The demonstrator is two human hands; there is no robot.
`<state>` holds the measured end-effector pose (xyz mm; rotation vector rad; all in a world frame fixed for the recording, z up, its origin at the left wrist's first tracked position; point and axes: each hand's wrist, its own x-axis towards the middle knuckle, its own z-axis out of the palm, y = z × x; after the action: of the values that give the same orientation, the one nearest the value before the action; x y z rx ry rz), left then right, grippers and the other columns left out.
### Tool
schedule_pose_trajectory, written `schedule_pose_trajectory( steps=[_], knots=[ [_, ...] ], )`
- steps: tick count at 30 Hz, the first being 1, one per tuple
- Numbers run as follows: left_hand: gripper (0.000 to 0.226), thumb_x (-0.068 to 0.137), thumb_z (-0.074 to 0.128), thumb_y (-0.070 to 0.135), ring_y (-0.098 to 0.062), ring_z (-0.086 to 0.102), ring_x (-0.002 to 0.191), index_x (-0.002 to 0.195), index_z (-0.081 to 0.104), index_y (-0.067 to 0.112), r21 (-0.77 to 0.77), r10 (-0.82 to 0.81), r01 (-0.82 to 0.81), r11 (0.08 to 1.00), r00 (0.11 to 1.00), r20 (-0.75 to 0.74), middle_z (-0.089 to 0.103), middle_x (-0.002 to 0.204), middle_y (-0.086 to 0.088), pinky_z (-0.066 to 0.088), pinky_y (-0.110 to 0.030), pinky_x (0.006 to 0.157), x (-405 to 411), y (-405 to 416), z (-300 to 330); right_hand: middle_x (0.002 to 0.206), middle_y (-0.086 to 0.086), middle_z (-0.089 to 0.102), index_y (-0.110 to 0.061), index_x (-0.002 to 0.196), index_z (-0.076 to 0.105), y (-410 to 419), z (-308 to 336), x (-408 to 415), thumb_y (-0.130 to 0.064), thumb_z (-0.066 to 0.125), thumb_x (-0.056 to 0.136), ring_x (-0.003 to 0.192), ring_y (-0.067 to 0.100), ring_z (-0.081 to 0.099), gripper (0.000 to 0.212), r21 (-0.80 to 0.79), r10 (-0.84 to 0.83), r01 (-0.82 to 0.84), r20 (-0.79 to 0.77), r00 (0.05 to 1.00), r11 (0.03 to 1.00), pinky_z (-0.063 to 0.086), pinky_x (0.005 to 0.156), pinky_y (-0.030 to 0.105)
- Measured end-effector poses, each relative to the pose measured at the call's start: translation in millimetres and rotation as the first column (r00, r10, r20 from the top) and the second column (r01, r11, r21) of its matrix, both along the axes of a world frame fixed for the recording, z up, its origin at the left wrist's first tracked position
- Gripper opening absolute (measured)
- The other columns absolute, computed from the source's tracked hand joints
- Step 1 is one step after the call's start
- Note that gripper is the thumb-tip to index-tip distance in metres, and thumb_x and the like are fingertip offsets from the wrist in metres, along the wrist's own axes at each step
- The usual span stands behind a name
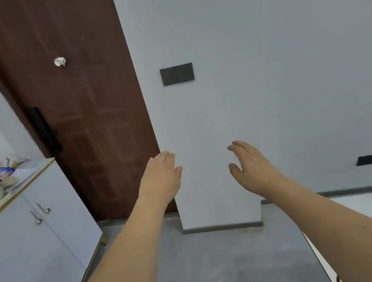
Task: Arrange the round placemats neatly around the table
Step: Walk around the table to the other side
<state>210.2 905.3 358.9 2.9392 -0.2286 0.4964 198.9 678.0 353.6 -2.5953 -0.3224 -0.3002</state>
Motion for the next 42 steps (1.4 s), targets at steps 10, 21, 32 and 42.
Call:
schedule_pose_trajectory(
  steps=[10, 21, 32, 42],
  knots=[
    [0.048, 0.099, 0.04, 0.034, -0.024, 0.037, 0.135, 0.141, 0.038, 0.01, -0.039, -0.057, 0.054, 0.998, 0.996, -0.066, 0.041, 0.148, -0.005, 0.024, -0.036, 0.115, 166, 4, -15, 0.156, 0.001, 0.022, -0.013, 0.146, 0.03, -1, -21, 152, -0.023, 0.04, 0.097, 0.144, 0.018, 0.02, 0.05, 0.015, -0.019, 0.019, -0.025, 1.0, 1.0, 0.019, 0.116, 0.029],
    [0.049, 0.101, 0.038, 0.032, -0.022, 0.029, 0.141, 0.144, 0.034, 0.011, -0.055, -0.178, 0.174, 0.983, 0.981, -0.072, 0.034, 0.153, -0.005, 0.021, -0.033, 0.116, 375, 21, -37, 0.154, 0.003, 0.029, -0.01, 0.145, 0.032, 3, -44, 323, -0.022, 0.042, 0.097, 0.143, 0.018, 0.024, 0.05, 0.043, -0.217, 0.219, -0.051, 0.975, 0.975, 0.019, 0.115, 0.028],
    [0.046, 0.1, 0.038, 0.031, -0.018, 0.035, 0.138, 0.143, 0.039, 0.016, -0.064, -0.474, 0.47, 0.88, 0.876, -0.093, 0.039, 0.151, -0.001, 0.031, -0.032, 0.111, 530, -80, -85, 0.153, 0.003, 0.029, -0.011, 0.146, 0.028, -66, -87, 458, -0.022, 0.041, 0.096, 0.141, 0.019, 0.027, 0.053, 0.022, -0.352, 0.363, -0.192, 0.916, 0.932, 0.022, 0.114, 0.029],
    [0.043, 0.098, 0.042, 0.025, -0.024, 0.044, 0.132, 0.138, 0.046, 0.009, -0.041, -0.76, 0.763, 0.645, 0.636, -0.136, 0.047, 0.144, -0.008, 0.034, -0.034, 0.111, 634, -220, -128, 0.152, 0.005, 0.031, -0.009, 0.145, 0.03, -164, -128, 533, -0.02, 0.042, 0.096, 0.14, 0.021, 0.029, 0.052, 0.035, -0.552, 0.586, -0.292, 0.781, 0.809, 0.024, 0.114, 0.031]
  ],
)
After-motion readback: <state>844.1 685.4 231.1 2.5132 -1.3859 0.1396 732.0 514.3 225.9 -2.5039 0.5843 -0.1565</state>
